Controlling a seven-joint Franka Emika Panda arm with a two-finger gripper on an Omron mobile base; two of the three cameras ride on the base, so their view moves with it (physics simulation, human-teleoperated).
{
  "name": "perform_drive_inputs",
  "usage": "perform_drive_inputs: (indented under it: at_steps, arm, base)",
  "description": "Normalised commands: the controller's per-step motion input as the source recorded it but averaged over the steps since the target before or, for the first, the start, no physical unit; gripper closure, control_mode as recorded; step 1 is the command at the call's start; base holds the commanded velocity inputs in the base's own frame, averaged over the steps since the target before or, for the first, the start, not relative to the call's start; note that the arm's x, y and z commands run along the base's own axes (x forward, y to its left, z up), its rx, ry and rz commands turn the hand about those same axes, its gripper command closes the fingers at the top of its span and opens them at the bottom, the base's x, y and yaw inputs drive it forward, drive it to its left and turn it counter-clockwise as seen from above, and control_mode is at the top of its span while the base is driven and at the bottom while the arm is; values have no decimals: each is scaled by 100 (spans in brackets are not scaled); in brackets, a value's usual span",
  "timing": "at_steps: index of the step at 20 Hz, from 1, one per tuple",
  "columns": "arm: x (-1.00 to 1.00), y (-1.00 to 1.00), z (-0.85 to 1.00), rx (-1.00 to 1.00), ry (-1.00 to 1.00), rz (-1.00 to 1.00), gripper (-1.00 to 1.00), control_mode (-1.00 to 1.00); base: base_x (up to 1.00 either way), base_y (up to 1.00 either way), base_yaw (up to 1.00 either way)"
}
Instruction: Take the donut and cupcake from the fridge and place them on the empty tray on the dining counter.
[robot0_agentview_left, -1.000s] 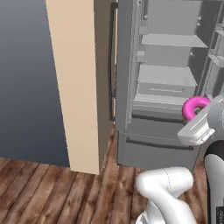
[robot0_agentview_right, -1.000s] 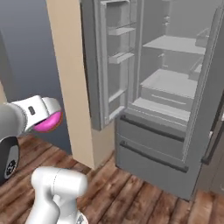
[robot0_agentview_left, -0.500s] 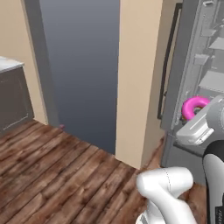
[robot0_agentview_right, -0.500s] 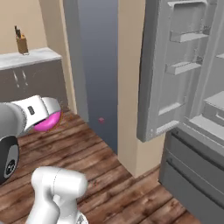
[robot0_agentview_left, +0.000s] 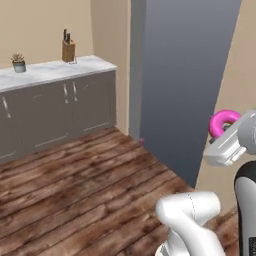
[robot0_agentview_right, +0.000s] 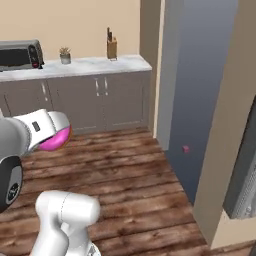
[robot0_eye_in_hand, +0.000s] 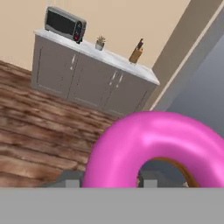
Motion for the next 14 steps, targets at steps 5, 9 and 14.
perform_drive_inputs:
  at_steps: [5,9,14]
  arm:
    - [0,0,0,0,0,0,100,100]
    - [0,0,0,0,0,0,100,100]
    - [0,0,0,0,0,0,100,100]
  base:
    - [100,24,51]
    - [100,33,49]
    - [100,38,52]
